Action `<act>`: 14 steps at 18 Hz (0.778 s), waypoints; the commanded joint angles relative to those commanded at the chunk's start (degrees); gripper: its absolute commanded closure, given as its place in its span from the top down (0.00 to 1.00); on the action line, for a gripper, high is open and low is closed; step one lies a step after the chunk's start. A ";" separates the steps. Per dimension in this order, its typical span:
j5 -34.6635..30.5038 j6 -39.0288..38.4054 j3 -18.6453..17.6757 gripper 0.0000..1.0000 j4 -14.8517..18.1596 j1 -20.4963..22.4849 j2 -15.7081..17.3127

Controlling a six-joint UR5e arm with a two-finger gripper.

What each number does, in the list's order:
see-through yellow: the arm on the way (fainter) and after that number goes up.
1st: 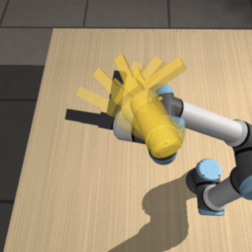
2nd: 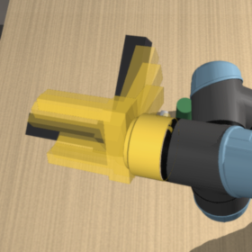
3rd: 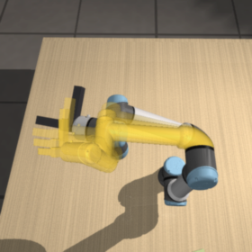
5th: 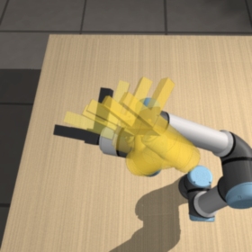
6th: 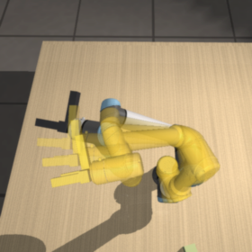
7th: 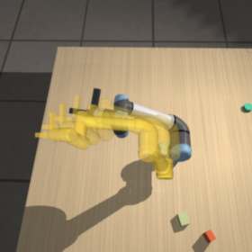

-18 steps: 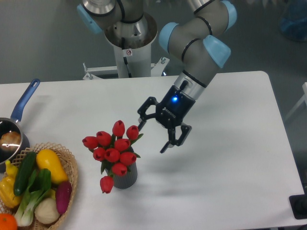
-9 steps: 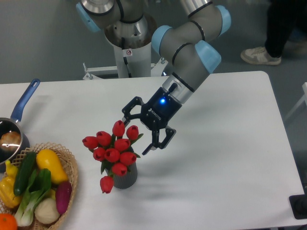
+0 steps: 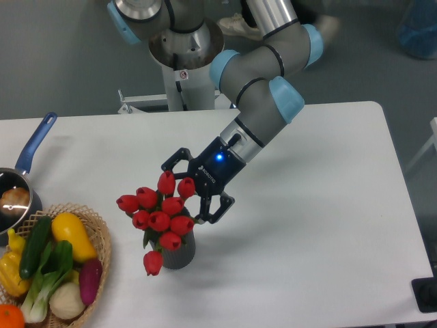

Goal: Pick up the flowers from the vase
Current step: 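Lower the gripper around the tulip stems and close it, then lift the gripped tulips up out of the grey vase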

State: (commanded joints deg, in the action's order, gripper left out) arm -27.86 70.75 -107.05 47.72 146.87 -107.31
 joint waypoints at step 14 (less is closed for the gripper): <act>0.17 -0.17 0.09 0.21 0.00 0.70 1.14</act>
State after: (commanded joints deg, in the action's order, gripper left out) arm -27.69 70.58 -106.96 47.72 147.57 -106.18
